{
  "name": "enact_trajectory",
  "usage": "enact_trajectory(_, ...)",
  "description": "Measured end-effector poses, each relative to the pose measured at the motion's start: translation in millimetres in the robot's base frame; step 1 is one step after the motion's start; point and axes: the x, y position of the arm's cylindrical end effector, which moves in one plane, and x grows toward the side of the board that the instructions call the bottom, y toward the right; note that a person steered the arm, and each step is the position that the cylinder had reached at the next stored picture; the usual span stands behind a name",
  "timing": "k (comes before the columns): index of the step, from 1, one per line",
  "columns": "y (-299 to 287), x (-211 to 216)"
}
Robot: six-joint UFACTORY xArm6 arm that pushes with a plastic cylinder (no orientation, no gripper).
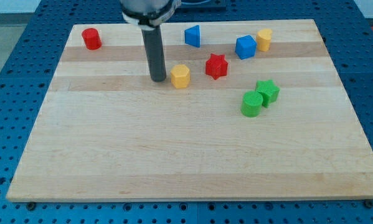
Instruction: Place the red star diagonal bottom right to the hexagon
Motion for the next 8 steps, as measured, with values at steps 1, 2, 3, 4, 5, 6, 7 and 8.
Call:
enact_trajectory(1, 0.0, -24.8)
enact_trajectory(2, 27.6, -44.4)
enact_trajectory(3, 71.5, -45.1)
enact_trajectory(4, 93.4, -45.1)
enact_trajectory(5, 142.3, -44.9)
enact_trajectory(6, 150.2, 19.1)
enact_trajectory(7, 150.3, 39.9)
enact_trajectory(8, 146.0, 36.5)
